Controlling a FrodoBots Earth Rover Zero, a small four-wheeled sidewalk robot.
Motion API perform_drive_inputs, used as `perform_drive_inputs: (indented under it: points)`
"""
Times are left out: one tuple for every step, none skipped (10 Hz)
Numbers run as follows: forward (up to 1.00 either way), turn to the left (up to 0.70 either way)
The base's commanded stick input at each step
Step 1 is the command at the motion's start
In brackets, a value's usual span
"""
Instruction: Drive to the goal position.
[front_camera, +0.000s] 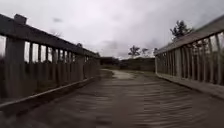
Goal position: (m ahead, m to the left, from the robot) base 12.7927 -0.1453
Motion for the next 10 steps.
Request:
perform_drive_inputs:
  points:
    - [0.85, 0.0]
    - [0.85, 0.0]
    - [0.85, 0.0]
    - [0.85, 0.0]
    - [0.85, 0.0]
    - [0.85, 0.0]
    - [0.85, 0.0]
    - [0.85, 0.0]
    - [0.85, 0.0]
    - [0.85, 0.0]
